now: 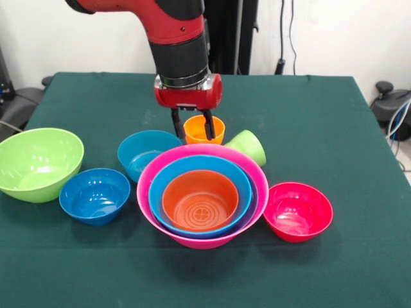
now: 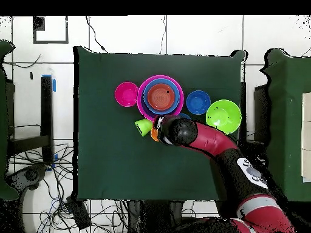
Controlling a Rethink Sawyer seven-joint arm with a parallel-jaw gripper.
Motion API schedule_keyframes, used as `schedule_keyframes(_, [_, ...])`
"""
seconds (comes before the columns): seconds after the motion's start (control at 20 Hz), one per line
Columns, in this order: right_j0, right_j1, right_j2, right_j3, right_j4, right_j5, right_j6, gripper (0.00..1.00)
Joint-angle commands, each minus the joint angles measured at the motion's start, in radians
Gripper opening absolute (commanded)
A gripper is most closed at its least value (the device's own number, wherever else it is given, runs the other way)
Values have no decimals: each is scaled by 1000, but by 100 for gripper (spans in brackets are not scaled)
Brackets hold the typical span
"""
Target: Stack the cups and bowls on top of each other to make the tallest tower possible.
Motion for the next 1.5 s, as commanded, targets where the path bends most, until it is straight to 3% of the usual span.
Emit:
schedule_keyframes(0.05, [-10, 36, 18, -38, -69, -70, 36, 100])
schedule_keyframes(0.45, [-21, 33, 29, -32, -91, -117, 38, 100])
schedule_keyframes(0.5, [-25, 33, 34, -29, -98, -137, 39, 0])
schedule_keyframes(0.65, [2, 17, 7, -34, -93, -110, 60, 0])
schedule_keyframes(1.25, [10, 1, 11, -14, -67, -54, 68, 0])
schedule_keyframes(1.3, [2, -1, 19, -6, -76, -75, 62, 100])
schedule_keyframes(1.5, [6, -10, 20, -9, -79, -47, 47, 100])
